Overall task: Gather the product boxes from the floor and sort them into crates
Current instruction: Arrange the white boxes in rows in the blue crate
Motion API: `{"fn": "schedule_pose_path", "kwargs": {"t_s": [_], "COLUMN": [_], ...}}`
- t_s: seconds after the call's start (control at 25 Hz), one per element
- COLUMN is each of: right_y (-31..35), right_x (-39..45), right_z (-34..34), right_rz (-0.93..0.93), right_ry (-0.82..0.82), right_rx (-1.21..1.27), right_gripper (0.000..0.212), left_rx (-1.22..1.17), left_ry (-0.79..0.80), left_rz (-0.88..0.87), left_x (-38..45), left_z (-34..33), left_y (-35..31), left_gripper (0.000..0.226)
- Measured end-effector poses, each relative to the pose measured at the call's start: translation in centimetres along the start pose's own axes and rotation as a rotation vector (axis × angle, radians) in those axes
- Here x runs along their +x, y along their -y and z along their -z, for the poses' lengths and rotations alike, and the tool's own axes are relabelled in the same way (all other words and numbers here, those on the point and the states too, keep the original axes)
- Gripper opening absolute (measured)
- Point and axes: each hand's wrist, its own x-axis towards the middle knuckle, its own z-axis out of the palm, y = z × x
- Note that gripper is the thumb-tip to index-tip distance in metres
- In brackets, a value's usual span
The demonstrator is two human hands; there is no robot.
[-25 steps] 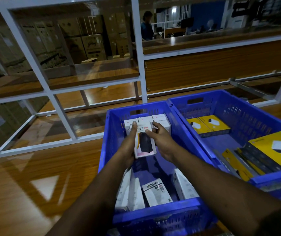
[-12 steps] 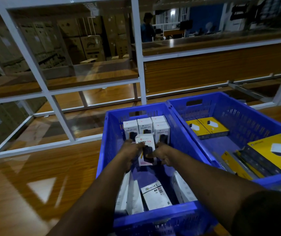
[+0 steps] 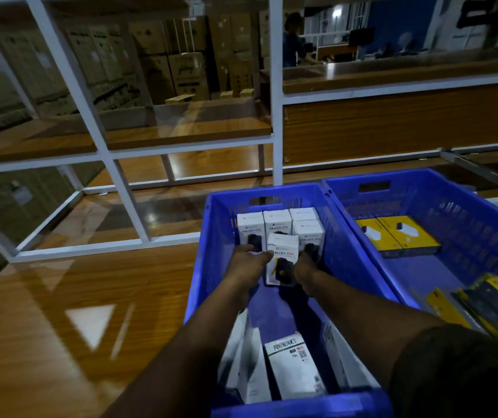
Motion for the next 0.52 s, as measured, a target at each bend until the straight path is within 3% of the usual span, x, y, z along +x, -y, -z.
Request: {"fn": "schedule_pose_path", "kwargs": {"t_s": [0.08,0.16,0.32,0.44,0.52], "right_y": [-0.4,-1.2,-1.2,-1.5,-1.5], "right_x": [0.3,0.7,0.3,0.6,0.6], "right_z": [-0.3,0.0,0.4,1.3,1.6], "right_rz": [0.02,0.085,0.099,0.204,0.205], "right_ry": [0.032,-0.009,-0.142,-0.241,-0.257], "right_rx": [0.073,-0.079,-0.09,-0.465,-0.561], "right_gripper": [0.033,0.044,0.013,0.018,0.027], "left_rx": [0.034,0.087,0.15,0.203,0.216], "left_ry": [-0.009,0.033,0.104,0.145,0.168], "left_rz": [-0.023,-0.023,-0.04,-0.061,-0.022], "left_x": [0.2,0.4,1.0,2.1,3.1], "left_z": [-0.4,-0.8,-1.9,-3.1,-3.7], "left_y": [0.4,0.7,0.0,-0.6,-0.3], "left_gripper": [0.06,0.063,0.059,0.053,0.047]}}
